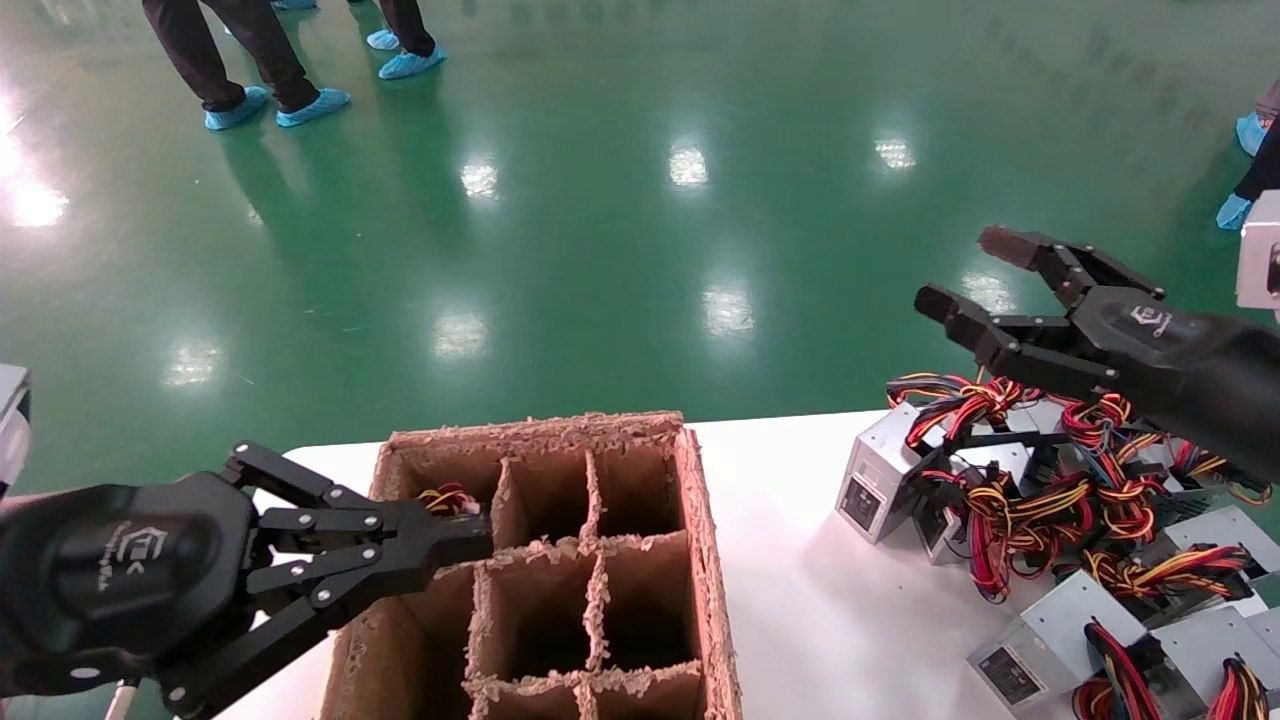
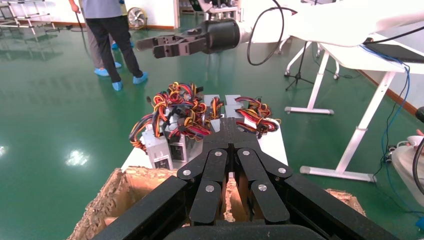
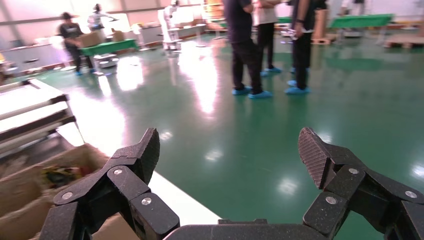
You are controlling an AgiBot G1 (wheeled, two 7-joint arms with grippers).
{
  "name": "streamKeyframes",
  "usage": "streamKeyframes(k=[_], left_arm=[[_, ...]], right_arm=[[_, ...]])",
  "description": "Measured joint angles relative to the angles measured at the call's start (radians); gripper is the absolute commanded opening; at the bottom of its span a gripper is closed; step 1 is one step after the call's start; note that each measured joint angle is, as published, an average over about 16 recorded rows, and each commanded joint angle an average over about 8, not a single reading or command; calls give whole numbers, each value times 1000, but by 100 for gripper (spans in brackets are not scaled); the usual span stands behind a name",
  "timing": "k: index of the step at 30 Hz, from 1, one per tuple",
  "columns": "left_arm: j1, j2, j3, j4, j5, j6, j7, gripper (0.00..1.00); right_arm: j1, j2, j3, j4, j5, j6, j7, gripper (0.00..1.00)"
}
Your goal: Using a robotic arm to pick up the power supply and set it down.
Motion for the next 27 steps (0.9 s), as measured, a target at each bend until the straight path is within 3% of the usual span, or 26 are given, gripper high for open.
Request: streamKeyframes(k=[5,6,27], left_arm=[[0,0,0,0,0,0,0,98],[0,0,0,0,0,0,0,100],[0,0,0,0,0,0,0,100]], right_arm=[[-21,13,2,99,-2,-19,40,100],[-25,15,2,119,-2,-23,48,100],[-112,69,8,537,-8,-105,215,100]])
